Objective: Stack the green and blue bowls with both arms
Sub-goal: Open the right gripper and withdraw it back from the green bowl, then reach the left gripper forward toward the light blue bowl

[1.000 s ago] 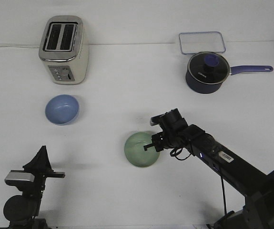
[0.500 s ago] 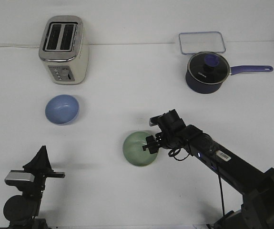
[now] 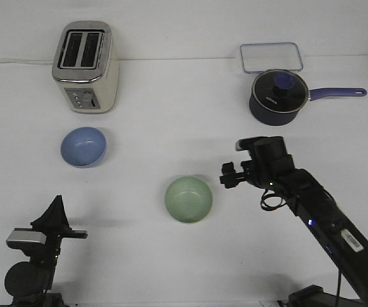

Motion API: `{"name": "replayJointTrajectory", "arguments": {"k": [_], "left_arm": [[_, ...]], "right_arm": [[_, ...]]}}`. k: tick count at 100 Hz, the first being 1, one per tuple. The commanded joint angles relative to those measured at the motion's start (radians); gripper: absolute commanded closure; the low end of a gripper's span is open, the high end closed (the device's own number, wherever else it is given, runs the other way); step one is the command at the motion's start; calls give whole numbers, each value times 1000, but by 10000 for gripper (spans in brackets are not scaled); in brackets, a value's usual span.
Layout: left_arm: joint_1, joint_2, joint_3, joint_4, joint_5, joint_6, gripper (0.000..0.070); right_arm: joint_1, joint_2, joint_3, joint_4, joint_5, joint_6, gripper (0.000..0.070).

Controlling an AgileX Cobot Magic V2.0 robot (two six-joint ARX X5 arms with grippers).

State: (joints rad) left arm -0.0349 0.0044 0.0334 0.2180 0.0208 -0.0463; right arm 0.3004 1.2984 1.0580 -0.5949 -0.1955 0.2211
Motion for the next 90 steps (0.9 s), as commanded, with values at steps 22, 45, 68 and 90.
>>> {"name": "replayJointTrajectory", "arguments": {"k": [22,45,68,90], "left_arm": [[2,-1,-17,12,-5,-7,688],[2,-1,-17,12,-5,-7,688],[2,-1,-17,12,-5,-7,688],[2,-1,-17,12,-5,-7,688]], "right_arm": [[-159,-169,-5,-18,93,-156,220],[-230,-335,-202,141,91,-176,220],[-229,-541,-492,372,92,-183,220],[-229,-644,-542,410,92,-174,220]]}}
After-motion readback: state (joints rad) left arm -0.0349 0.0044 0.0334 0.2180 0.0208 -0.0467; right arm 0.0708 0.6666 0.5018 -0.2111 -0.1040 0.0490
